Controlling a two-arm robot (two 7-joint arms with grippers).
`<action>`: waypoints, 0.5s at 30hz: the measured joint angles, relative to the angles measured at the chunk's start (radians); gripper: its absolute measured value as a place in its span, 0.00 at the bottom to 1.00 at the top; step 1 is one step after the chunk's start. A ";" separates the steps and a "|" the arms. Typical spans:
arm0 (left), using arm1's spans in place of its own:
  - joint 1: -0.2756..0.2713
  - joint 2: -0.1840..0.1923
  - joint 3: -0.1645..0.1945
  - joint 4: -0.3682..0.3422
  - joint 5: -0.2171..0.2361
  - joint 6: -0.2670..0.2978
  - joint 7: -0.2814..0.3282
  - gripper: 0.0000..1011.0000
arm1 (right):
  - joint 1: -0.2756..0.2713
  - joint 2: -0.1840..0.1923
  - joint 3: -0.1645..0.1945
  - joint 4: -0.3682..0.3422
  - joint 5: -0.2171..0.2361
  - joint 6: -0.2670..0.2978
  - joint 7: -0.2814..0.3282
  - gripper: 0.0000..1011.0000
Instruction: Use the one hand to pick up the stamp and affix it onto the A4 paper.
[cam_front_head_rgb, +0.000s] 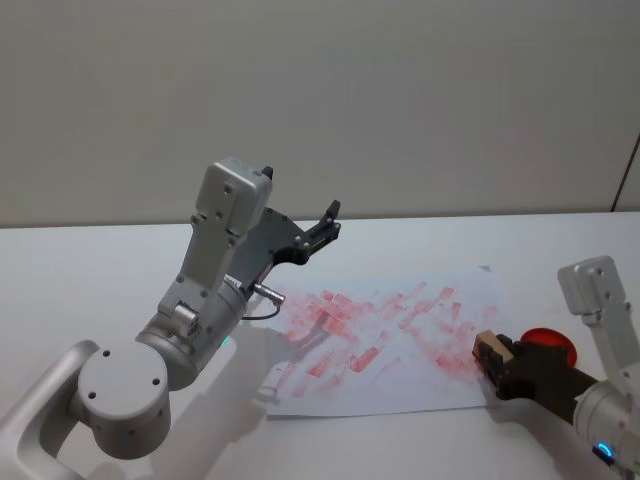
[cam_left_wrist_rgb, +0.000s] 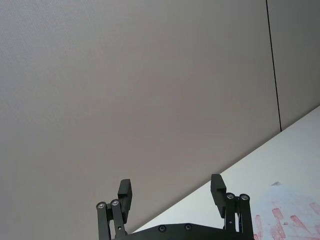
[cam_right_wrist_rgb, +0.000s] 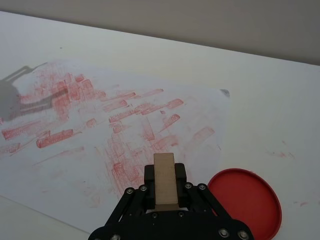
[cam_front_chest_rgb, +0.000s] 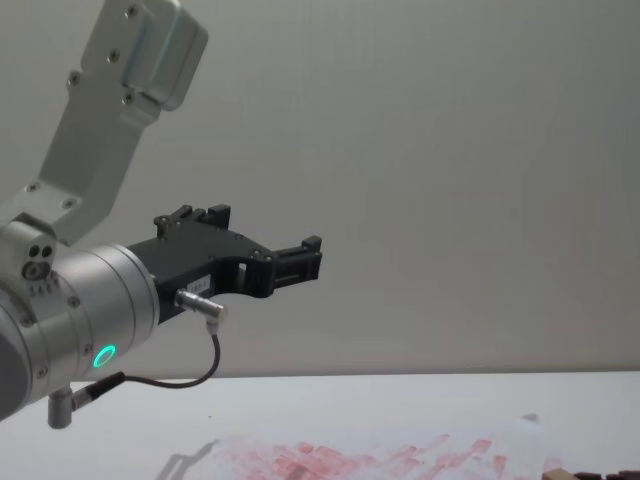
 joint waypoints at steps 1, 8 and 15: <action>0.000 0.000 0.000 0.000 0.000 0.000 0.000 0.99 | 0.002 -0.001 0.000 0.003 -0.001 0.003 0.000 0.21; 0.000 0.000 0.000 0.000 0.000 0.000 0.000 0.99 | 0.016 -0.004 -0.001 0.020 -0.008 0.021 0.009 0.21; 0.000 0.000 0.000 0.000 0.000 0.000 0.000 0.99 | 0.029 -0.008 -0.001 0.035 -0.013 0.031 0.018 0.21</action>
